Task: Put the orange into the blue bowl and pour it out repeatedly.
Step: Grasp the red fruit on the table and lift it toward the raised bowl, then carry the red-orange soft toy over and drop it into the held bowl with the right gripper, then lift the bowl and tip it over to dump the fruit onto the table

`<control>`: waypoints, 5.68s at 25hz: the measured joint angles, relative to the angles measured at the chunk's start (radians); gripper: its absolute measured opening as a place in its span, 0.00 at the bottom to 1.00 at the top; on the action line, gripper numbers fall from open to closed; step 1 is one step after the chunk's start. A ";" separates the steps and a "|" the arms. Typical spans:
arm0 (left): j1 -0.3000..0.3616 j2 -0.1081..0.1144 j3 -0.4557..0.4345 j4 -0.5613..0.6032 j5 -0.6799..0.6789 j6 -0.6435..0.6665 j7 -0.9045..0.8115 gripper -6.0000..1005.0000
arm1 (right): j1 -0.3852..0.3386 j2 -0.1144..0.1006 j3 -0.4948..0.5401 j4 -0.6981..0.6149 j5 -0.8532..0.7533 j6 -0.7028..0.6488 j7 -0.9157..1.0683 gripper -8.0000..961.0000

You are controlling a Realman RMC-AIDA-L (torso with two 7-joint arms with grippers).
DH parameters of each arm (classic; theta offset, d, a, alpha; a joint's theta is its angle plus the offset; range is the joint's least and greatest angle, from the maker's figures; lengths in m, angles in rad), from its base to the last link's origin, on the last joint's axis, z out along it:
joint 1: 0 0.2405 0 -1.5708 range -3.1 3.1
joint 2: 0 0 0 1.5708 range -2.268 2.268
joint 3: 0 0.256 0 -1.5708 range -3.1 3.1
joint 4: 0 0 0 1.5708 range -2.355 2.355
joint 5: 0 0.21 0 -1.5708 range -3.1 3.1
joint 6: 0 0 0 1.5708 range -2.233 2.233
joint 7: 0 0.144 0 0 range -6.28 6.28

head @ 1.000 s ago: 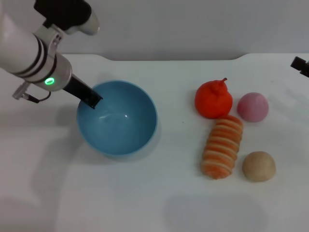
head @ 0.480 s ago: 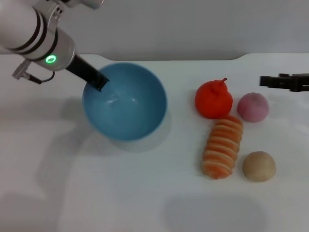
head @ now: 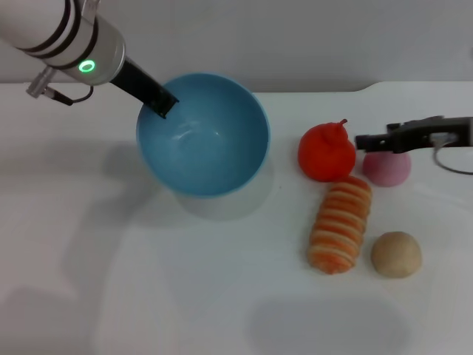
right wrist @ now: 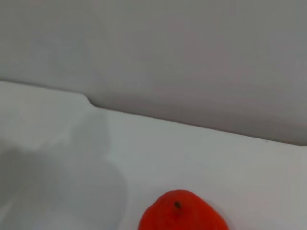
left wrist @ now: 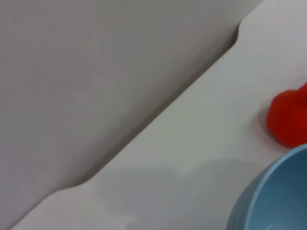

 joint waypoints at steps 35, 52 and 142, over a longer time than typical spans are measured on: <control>0.014 -0.004 0.008 0.006 -0.002 -0.023 0.000 0.01 | 0.010 -0.001 -0.214 0.186 0.267 0.237 -0.273 0.23; 0.010 -0.003 0.019 -0.003 -0.001 -0.021 0.000 0.01 | -0.153 0.001 -0.191 -0.217 0.457 0.005 -0.311 0.08; 0.319 -0.008 0.735 0.287 0.201 -0.835 0.473 0.01 | -0.279 -0.005 0.237 0.301 0.946 -0.257 -1.055 0.77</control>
